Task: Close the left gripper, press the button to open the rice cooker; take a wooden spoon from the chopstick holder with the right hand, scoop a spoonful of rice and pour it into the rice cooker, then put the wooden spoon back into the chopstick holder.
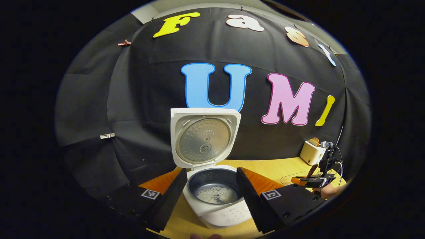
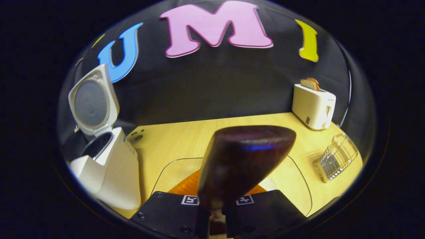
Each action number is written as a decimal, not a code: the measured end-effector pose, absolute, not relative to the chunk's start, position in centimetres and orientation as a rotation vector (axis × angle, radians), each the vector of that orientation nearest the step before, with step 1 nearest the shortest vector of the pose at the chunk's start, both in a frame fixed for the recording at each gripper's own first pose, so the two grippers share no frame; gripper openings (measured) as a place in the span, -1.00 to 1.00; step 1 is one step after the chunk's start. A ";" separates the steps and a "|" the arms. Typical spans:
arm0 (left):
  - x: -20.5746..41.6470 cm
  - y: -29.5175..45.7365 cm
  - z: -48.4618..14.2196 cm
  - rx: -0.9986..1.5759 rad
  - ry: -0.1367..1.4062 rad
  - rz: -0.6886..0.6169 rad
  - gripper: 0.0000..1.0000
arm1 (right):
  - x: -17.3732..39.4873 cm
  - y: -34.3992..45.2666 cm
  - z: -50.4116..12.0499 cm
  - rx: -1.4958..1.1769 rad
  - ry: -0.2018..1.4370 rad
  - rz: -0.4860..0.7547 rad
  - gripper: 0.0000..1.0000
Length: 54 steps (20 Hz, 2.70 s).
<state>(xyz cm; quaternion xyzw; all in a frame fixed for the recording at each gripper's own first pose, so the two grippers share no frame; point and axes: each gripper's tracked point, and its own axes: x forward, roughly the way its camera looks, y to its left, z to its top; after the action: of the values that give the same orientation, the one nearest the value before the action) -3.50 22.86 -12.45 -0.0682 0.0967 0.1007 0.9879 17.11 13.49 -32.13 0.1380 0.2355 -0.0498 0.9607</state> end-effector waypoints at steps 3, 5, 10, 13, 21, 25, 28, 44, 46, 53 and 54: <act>-3.4 22.9 -12.3 -0.139 0.195 0.202 0.91 | 17.0 12.2 -32.4 0.451 0.471 -0.132 -0.75; -3.3 23.1 -12.3 -0.135 0.195 0.204 0.91 | 16.9 11.2 -32.1 0.545 0.451 -0.147 -0.75; -3.2 22.8 -11.9 -0.136 0.189 0.200 0.91 | 17.0 9.3 -30.3 0.703 0.388 -0.161 -0.77; -3.1 22.3 -11.2 -0.132 0.177 0.193 0.91 | 17.2 8.5 -29.0 0.806 0.355 -0.160 -0.77; -3.8 21.7 -9.9 -0.120 0.146 0.186 0.91 | 16.8 7.2 -25.0 1.016 0.278 -0.195 -0.78; -4.7 22.4 -9.8 -0.122 0.137 0.203 0.91 | 17.0 7.8 -21.2 1.066 0.233 -0.192 -0.77; -5.9 23.0 -9.7 -0.136 0.126 0.217 0.91 | 17.8 9.7 -18.1 1.087 0.211 -0.175 -0.77; -11.5 26.8 -10.2 -0.186 0.109 0.348 0.91 | 25.3 32.3 -11.8 1.127 0.302 0.132 -0.78; -11.8 27.2 -10.3 -0.189 0.108 0.361 0.84 | 25.6 34.3 -12.1 1.073 0.312 0.150 -0.78; -12.1 27.6 -11.2 -0.207 0.108 0.389 0.92 | 27.1 39.7 -11.6 0.785 0.305 0.228 -0.78; -12.1 27.7 -11.4 -0.209 0.109 0.392 0.91 | 27.3 40.5 -11.6 0.752 0.304 0.238 -0.78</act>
<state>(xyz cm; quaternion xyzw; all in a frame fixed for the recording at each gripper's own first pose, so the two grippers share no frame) -12.09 27.74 -11.44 -0.1035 0.0538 0.1945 0.9740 27.33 40.52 -11.55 0.3651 0.1473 0.1153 0.9120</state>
